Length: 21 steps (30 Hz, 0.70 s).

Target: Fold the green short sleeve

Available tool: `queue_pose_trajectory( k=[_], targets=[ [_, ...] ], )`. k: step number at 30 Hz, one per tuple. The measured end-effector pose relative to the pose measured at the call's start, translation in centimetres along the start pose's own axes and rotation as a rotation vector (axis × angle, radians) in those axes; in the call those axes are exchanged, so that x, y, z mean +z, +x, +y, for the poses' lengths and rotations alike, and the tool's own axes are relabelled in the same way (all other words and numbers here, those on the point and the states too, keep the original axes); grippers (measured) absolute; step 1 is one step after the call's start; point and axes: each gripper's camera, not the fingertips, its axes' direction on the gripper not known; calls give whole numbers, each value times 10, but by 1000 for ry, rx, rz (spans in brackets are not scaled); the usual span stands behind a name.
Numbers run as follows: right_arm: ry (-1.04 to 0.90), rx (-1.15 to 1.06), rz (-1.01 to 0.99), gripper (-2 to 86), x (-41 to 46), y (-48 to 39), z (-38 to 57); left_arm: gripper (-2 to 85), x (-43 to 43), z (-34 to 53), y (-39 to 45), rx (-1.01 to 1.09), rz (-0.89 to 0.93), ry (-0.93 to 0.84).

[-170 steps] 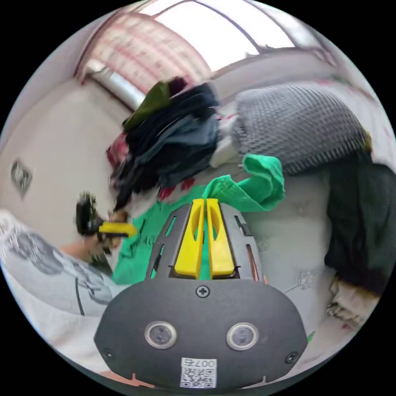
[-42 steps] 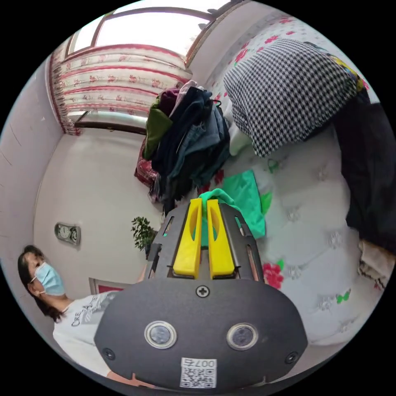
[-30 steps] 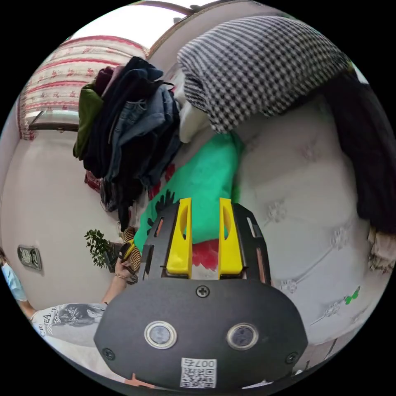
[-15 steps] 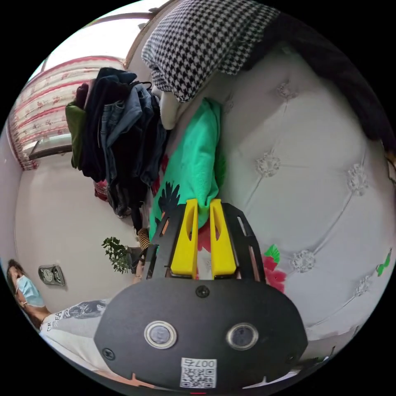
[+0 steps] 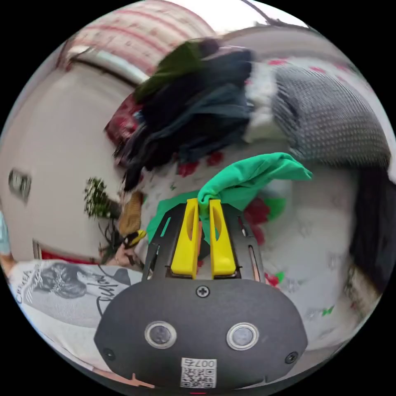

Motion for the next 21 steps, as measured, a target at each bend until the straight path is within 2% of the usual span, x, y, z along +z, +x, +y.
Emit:
queue_pose_trajectory(
  k=[2,5,7,11,15,17,21],
  targets=[
    [-100,-302,-6,49,25,-87,-11,79,-8,2,-1,3,20,23],
    [-232,-512,-70,60,87,-161,7,83,-10,8,-10,-20,57,33],
    [-332,-517,-179,68,141,-178,25,86,-7,15,-17,-40,80,30],
    [-616,-355,-359,80,233,-162,66,91,-4,22,-22,-69,97,37],
    [-461,-272,-308,87,201,-130,56,96,-4,22,-16,-61,68,42],
    [-321,-139,-258,92,172,-93,50,111,-1,18,-12,-55,62,23],
    [-234,136,-241,99,154,-30,62,137,22,-1,2,-34,105,-42]
  ],
)
